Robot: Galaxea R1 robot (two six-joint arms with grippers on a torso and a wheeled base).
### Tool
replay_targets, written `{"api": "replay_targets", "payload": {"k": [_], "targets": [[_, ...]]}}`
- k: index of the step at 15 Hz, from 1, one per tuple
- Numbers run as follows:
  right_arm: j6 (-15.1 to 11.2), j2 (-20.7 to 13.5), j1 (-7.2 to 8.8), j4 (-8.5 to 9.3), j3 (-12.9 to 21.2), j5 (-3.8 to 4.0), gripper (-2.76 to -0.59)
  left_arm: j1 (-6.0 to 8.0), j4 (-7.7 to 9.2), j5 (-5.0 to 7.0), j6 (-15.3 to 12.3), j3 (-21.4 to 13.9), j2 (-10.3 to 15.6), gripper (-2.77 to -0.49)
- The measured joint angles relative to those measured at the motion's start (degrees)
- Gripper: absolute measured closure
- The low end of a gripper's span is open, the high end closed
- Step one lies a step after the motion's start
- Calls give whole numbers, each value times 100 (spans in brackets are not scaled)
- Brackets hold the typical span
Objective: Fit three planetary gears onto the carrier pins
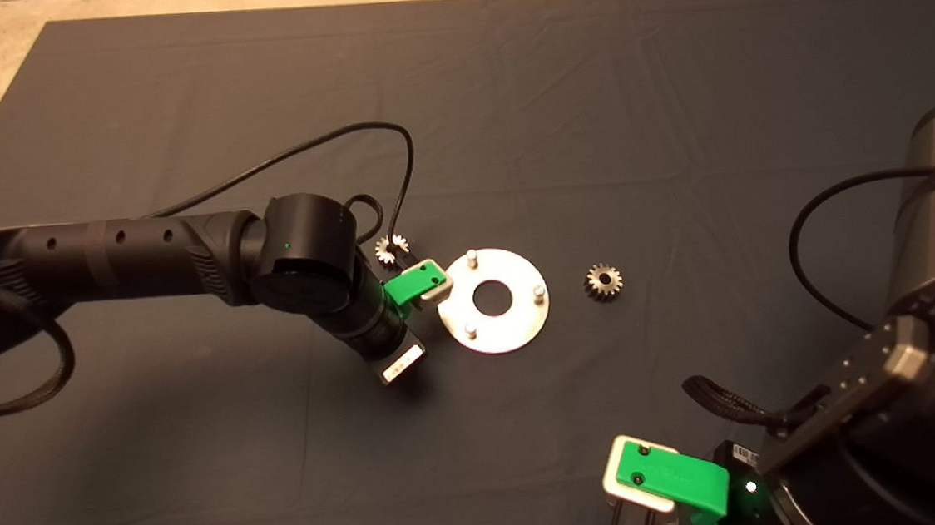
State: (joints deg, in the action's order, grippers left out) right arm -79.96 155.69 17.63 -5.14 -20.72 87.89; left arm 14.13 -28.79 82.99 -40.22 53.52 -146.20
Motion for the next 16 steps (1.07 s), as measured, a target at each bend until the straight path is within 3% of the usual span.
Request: {"api": "replay_targets", "payload": {"k": [2,5,8,12,16], "targets": [[0,0,0,0,0,0,-233,1,2,55,1,-27,-1,-81],[0,0,0,0,0,0,-233,3,5,416,0,-82,-16,-81],[0,-1,0,0,0,0,-233,47,22,429,-52,-199,-16,-81],[0,-1,0,0,0,0,-233,356,66,433,-208,-379,-22,-80],[0,-1,0,0,0,-1,-233,687,242,441,-284,-445,-53,-80]]}}
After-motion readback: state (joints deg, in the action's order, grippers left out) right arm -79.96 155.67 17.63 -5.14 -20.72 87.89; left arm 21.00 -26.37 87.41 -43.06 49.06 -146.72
